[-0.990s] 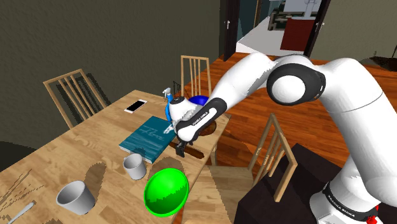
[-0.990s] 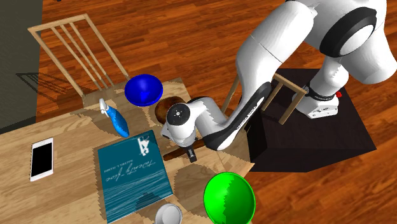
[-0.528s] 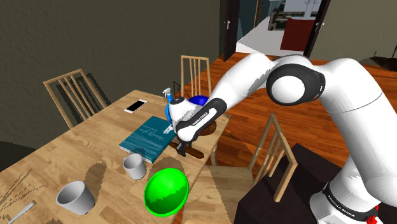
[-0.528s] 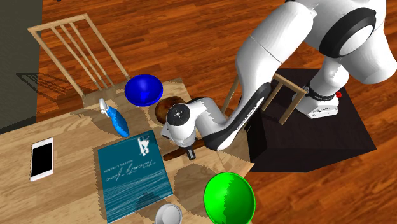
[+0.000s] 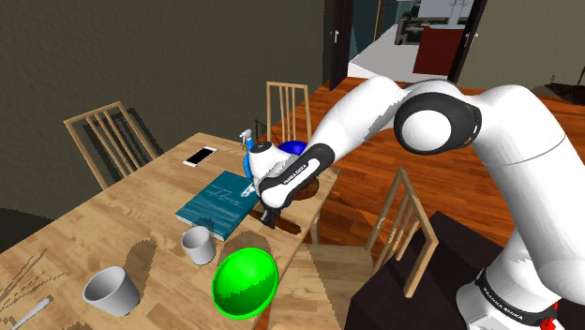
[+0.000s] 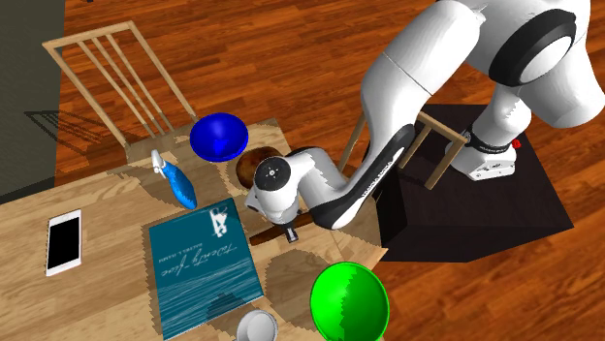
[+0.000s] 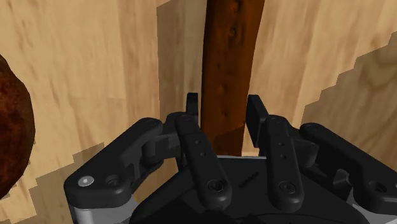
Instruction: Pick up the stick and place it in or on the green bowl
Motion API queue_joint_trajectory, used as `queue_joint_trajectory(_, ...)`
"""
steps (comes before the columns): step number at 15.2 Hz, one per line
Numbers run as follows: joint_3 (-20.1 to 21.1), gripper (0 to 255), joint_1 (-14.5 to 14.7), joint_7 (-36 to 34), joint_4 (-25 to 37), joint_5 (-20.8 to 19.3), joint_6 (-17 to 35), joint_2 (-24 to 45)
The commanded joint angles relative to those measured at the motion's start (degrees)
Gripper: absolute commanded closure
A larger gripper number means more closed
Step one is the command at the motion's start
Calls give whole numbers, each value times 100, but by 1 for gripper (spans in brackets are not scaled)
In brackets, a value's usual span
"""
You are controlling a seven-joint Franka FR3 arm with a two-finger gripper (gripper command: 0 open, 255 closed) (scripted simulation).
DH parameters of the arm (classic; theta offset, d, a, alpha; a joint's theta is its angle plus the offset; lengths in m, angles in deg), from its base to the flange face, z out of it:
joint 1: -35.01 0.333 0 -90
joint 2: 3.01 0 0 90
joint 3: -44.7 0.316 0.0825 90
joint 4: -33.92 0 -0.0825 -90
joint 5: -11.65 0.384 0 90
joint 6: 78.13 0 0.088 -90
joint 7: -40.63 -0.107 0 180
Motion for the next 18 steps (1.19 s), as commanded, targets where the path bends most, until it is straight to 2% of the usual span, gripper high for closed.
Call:
queue_joint_trajectory(1, -21, 255, 0, -7, 39, -8, -4, 67)
queue_joint_trajectory(18, 121, 255, -100, 91, -72, 156, -818, -861)
